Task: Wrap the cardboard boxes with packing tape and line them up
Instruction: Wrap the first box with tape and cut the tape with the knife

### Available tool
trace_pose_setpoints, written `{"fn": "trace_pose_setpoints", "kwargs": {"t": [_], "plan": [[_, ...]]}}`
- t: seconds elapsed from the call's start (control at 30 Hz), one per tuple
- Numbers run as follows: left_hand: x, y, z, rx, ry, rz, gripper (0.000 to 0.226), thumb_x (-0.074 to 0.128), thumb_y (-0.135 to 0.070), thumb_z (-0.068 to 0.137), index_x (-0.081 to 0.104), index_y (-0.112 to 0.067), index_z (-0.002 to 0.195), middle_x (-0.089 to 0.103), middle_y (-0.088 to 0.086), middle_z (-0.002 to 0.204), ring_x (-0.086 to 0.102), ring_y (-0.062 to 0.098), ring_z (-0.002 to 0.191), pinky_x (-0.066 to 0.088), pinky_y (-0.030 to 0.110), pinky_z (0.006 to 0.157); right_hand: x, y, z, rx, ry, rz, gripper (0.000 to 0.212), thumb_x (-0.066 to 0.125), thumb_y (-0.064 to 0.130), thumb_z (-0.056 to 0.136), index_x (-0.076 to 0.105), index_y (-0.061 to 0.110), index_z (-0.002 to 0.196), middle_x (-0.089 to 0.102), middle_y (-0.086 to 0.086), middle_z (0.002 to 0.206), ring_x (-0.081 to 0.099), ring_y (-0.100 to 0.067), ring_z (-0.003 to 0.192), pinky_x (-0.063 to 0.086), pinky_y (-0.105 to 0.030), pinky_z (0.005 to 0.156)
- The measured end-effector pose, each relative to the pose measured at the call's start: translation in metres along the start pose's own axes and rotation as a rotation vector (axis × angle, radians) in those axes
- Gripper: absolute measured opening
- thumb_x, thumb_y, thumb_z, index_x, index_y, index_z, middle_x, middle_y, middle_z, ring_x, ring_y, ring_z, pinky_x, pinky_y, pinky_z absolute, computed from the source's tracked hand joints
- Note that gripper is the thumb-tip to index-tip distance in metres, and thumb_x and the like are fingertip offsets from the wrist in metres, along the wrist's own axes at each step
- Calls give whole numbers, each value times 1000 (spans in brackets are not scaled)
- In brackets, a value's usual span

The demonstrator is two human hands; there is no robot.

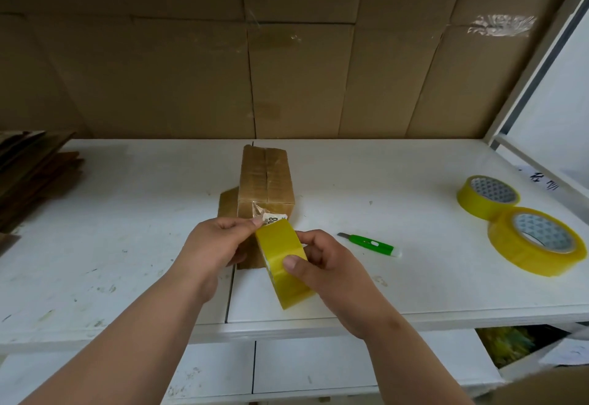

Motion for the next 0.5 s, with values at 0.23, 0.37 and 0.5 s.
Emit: {"fn": "trace_pose_setpoints", "kwargs": {"t": [0.23,0.37,0.5], "plan": [[2,-4,-4,-47,111,-29,47,80,-51,67,77,-15,97,76,2,103,66,21,108,51,38,100,-20,2,6,-29,-148,-158,22,58,30,98,71,26,114,72,4,104,64,-6,97,50,-29,88],[3,-4,-10,-26,180,-30,69,79,-60,45,77,-16,98,76,1,104,64,21,113,45,41,106,-56,-31,29,49,-440,-728,41,50,17,98,56,15,138,53,-6,141,46,-26,131,35,-34,109],[2,-4,-16,-9,227,-46,68,75,-60,49,77,-18,103,76,-2,106,63,17,114,43,38,108,-72,-52,31,273,-351,-1140,46,39,27,100,41,22,146,39,1,151,33,-23,140,26,-37,113]]}}
Point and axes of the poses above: each hand's wrist, its own z-axis towards the middle knuckle, its own x-axis out of the palm, y = z × x, the point moved 1 cm from there along z, towards the middle knuckle
